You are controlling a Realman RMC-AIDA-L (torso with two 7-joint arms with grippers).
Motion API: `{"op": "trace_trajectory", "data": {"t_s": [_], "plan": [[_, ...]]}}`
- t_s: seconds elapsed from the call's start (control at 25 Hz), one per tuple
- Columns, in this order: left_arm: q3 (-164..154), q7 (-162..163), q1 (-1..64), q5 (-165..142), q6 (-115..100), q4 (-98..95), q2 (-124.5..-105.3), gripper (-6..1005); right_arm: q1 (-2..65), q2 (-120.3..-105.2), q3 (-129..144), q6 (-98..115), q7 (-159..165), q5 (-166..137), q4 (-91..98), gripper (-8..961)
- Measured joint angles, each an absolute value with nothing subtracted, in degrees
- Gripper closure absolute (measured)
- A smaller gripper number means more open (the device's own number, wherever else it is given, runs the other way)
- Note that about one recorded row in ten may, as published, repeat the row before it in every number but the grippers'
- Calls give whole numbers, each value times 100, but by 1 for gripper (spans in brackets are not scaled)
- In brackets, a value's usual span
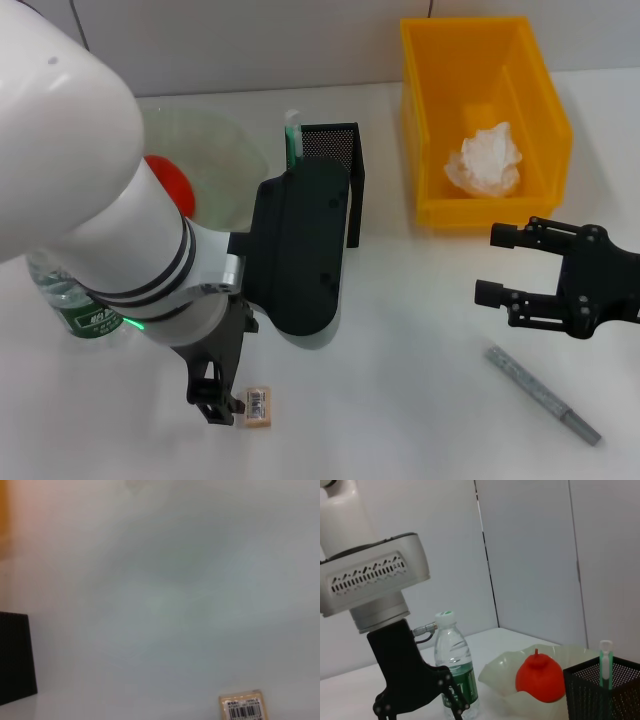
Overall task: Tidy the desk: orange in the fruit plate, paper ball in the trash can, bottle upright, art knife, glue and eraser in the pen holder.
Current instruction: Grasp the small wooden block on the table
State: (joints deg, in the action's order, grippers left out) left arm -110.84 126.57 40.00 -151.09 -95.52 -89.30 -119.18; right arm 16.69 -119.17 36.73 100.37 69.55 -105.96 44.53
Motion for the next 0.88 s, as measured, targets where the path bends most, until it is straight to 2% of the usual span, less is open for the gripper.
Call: {"op": "trace_trajectory", "data": {"t_s": [0.88], "plan": [[-11314, 12781, 3949, -14949, -9158, -8644, -11918, 186, 1654, -11913, 3946, 9919, 6924, -10625, 4427, 192]]}}
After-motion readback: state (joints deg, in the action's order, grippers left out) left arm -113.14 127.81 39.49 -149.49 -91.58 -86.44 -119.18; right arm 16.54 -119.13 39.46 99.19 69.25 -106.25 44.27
